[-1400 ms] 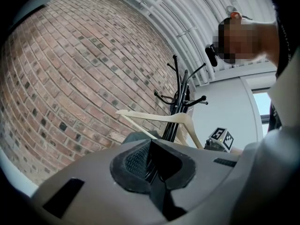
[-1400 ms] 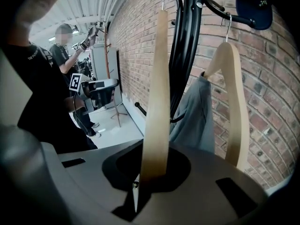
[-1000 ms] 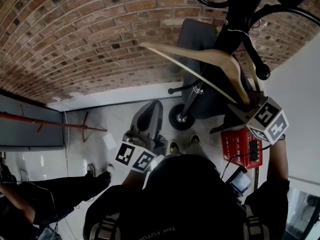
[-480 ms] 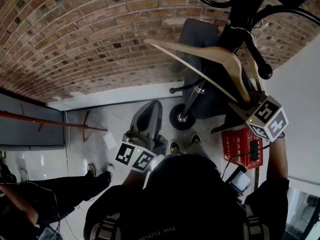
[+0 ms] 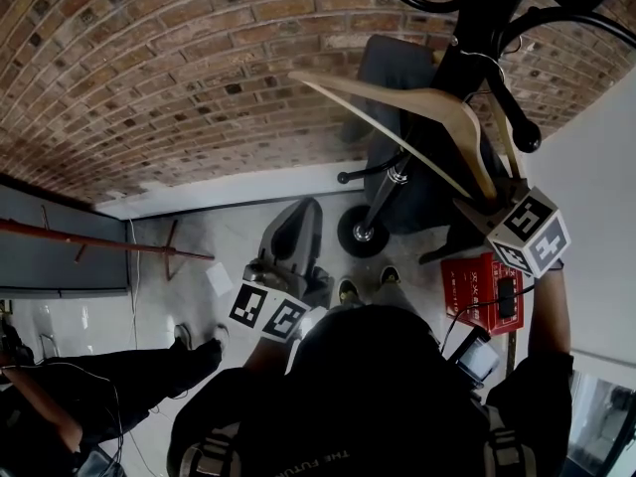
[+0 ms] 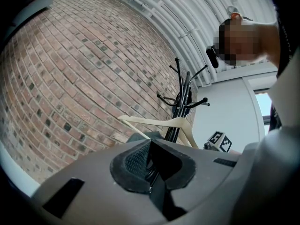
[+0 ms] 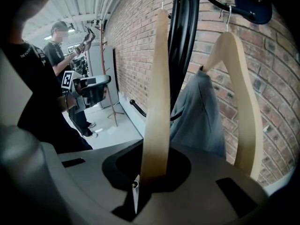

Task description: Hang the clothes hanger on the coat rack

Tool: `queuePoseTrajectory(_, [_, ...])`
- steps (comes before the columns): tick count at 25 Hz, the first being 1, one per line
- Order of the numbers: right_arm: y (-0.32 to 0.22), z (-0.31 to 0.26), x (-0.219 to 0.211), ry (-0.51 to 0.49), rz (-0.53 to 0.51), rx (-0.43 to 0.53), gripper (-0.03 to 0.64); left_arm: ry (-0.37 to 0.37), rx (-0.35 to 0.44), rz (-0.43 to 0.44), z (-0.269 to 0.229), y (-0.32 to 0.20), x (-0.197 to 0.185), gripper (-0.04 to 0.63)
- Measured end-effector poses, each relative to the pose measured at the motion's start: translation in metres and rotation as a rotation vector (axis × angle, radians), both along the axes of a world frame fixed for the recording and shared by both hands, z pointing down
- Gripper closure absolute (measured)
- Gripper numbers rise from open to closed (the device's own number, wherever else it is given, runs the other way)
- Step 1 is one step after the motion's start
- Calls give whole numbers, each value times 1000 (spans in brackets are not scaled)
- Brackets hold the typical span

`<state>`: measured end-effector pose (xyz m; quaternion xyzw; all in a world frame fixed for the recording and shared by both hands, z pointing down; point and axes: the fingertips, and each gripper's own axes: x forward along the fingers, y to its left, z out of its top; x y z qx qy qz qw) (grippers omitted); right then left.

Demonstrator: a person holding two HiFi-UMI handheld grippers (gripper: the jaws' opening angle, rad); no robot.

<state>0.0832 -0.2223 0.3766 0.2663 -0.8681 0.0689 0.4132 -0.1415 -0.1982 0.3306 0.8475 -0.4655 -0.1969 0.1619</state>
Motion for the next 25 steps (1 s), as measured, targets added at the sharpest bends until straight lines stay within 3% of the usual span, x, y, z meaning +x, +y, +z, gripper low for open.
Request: queuePoseTrajectory(25, [-15, -21, 0, -50, 81, 171, 544, -5, 10, 19, -8, 2, 0, 575])
